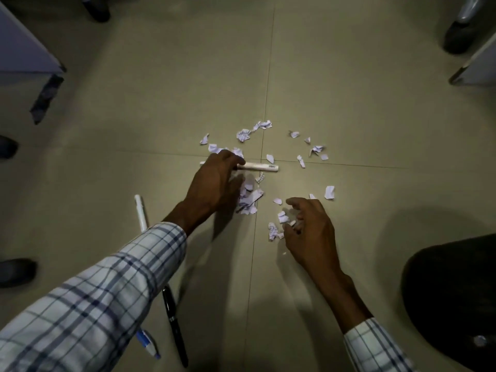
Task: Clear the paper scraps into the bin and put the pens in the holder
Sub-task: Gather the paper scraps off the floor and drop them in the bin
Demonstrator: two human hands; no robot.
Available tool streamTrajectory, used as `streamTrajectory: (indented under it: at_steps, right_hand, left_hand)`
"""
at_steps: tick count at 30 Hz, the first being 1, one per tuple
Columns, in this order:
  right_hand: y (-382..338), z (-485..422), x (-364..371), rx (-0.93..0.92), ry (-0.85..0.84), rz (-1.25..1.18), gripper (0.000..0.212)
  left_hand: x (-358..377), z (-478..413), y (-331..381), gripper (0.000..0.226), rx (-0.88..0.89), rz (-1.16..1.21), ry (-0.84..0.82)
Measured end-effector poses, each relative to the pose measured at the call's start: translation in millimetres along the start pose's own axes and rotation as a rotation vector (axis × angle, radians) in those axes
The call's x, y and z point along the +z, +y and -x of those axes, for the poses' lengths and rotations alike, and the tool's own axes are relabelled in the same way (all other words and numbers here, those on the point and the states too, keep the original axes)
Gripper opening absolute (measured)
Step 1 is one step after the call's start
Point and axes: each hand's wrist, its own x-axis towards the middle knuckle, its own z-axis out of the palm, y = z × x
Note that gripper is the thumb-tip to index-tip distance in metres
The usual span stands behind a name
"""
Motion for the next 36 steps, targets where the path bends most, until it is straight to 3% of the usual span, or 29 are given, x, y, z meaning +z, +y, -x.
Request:
streamTrajectory:
  at_steps: [5,11,15,20,27,30,36]
  right_hand:
    - [-1.2,-6.8,4.2,0.044,-0.028,-0.054,0.037]
    - [-0.5,-9.2,6.4,0.064,-0.085,-0.049,0.043]
    - [2.1,-11.2,7.5,0.123,-0.103,-0.089,0.042]
    - [-6.3,-17.2,6.1,0.035,-0.027,-0.095,0.043]
    - [-14.8,-29.8,25.5,-0.014,-0.047,-0.041,0.046]
    - [-17.0,-30.9,31.4,-0.016,-0.075,-0.016,0.046]
    - [-5.2,-38.3,22.5,0.015,-0.06,-0.016,0.043]
  left_hand:
    - [8.2,-27.5,13.7,0.034,0.039,-0.037,-0.07]
    - [12.6,-30.6,19.8,0.031,0.063,-0.241,-0.187]
    - [6.8,-22.8,13.2,0.032,0.045,-0.22,-0.202]
    - [-19.8,2.6,-6.6,0.037,-0.16,-0.073,-0.063]
    - [-25.7,38.7,-48.1,0.066,-0.527,-0.182,-0.4]
    - [-26.3,38.0,-51.4,0.065,-0.53,-0.188,-0.352]
    - [-28.6,5.2,-43.0,0.068,-0.373,-0.19,-0.164]
